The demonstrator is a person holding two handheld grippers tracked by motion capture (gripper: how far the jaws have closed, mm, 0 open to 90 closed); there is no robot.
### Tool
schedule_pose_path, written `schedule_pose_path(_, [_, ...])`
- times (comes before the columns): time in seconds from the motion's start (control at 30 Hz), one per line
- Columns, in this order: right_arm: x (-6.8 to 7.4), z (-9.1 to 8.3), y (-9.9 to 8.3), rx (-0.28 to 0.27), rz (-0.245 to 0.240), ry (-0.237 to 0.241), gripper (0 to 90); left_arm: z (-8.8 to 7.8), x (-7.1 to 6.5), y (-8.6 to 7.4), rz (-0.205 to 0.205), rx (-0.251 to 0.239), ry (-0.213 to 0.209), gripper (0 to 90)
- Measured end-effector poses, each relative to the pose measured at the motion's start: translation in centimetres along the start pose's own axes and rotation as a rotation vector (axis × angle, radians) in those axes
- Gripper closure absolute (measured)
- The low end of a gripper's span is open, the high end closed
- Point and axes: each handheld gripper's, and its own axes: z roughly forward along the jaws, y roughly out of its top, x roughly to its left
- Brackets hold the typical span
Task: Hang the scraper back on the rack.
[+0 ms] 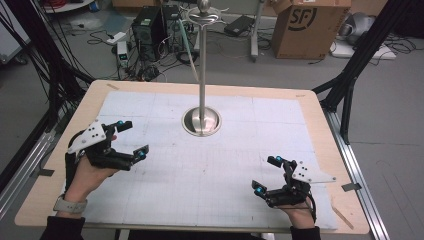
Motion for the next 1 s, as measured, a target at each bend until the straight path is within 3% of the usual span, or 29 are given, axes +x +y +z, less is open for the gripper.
schedule_pose_path(0.1, [-0.1,-0.1,0.1,-0.016,-0.005,-0.009,0.1,-0.9,-0.4,-1.2,0.008,0.002,0.011,1.7])
schedule_pose_path(0.4, [-0.4,-0.3,0.0,-0.032,-0.006,-0.039,0.2,-3.9,-0.2,-4.8,-0.054,-0.041,0.058,1.7])
schedule_pose_path(0.8, [-0.9,-0.2,-0.3,-0.039,-0.027,-0.084,0.1,-5.8,-0.8,-6.0,-0.035,-0.03,0.114,1.7])
schedule_pose_path(1.0, [-1.0,-0.3,-0.8,-0.042,-0.031,-0.089,0.1,-6.3,-1.3,-6.1,-0.025,-0.06,0.121,1.7])
